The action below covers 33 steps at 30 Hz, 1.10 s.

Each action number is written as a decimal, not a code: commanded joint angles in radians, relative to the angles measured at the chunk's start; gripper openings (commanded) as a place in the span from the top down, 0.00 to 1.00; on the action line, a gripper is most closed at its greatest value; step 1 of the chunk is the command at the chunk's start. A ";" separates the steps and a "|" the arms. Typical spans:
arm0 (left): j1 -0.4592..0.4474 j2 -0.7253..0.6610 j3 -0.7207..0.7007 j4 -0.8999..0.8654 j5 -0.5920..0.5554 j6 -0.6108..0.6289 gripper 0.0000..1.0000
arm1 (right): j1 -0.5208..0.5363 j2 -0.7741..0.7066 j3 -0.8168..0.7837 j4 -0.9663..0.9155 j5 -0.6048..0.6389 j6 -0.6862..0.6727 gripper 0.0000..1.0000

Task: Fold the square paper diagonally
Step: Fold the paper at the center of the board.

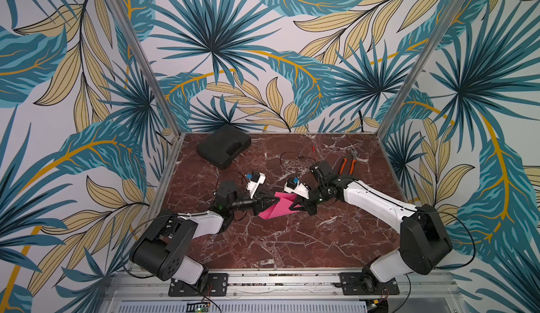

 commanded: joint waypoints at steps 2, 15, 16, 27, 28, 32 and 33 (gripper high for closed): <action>-0.004 0.001 0.009 -0.037 0.016 0.033 0.82 | -0.004 0.025 0.031 -0.028 -0.026 -0.007 1.00; -0.006 -0.003 0.025 -0.087 0.013 0.057 0.83 | -0.002 0.072 0.093 -0.051 -0.070 -0.012 1.00; -0.008 -0.003 0.025 -0.088 0.013 0.057 0.85 | -0.002 0.074 0.095 -0.052 -0.072 -0.012 1.00; -0.007 -0.064 0.037 -0.194 0.014 0.117 1.00 | -0.017 0.028 0.067 -0.094 -0.030 -0.022 0.64; -0.006 -0.070 0.041 -0.222 0.016 0.132 1.00 | -0.021 0.024 0.064 -0.097 -0.030 -0.022 0.64; -0.007 -0.094 0.060 -0.346 0.026 0.204 1.00 | -0.032 0.016 0.053 -0.114 -0.039 -0.026 0.63; -0.006 -0.098 0.067 -0.373 0.031 0.219 1.00 | -0.032 0.018 0.053 -0.122 -0.042 -0.029 0.63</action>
